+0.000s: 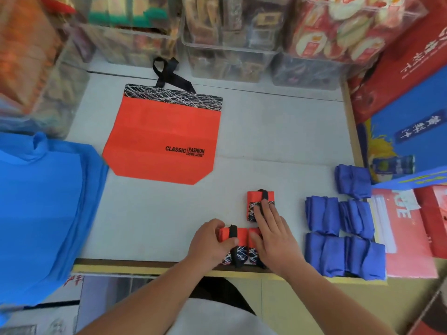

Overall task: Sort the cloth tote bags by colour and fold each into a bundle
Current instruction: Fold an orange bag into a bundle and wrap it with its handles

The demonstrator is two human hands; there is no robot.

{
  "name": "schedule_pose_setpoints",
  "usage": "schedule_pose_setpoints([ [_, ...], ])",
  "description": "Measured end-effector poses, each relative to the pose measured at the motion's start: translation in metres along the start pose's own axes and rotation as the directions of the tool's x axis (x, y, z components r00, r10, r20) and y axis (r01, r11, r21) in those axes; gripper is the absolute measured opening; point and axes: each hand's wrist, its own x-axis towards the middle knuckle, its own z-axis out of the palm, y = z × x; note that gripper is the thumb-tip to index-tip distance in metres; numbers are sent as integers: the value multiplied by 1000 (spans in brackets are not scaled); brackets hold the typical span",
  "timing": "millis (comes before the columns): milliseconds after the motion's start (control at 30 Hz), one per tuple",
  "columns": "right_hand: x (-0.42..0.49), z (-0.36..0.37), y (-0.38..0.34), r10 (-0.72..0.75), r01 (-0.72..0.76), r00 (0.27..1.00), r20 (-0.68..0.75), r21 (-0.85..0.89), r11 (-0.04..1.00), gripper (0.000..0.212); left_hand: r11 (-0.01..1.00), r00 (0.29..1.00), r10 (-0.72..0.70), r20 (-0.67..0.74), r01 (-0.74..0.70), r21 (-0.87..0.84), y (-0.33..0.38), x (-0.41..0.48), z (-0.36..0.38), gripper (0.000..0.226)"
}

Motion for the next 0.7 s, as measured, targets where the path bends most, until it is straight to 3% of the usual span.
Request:
schedule_pose_setpoints([
  [67,-5,-4,1,19,-19,1000,-6,24,1000,66,1000,1000,8,0,-8,-11,1,-3,-1,65],
  [233,19,-34,-22,-40,48,996,-80,99,994,60,997,989,72,-129,-75,-20,3,1,-46,52],
  [400,83,-48,-91,-86,113,990,-112,261,959,62,976,928,194,-320,-150,156,-34,34,-156,47],
  [467,114,-47,-121,-107,138,987,-117,305,942,61,968,901,204,-384,-127,217,-51,48,-199,58],
  [600,167,-26,-164,-191,227,969,-154,264,937,55,905,917,231,-325,-81,417,-77,69,-257,83],
  [700,194,-4,-175,-267,272,962,-53,192,943,71,835,924,296,-244,-126,535,-86,84,-275,92],
])
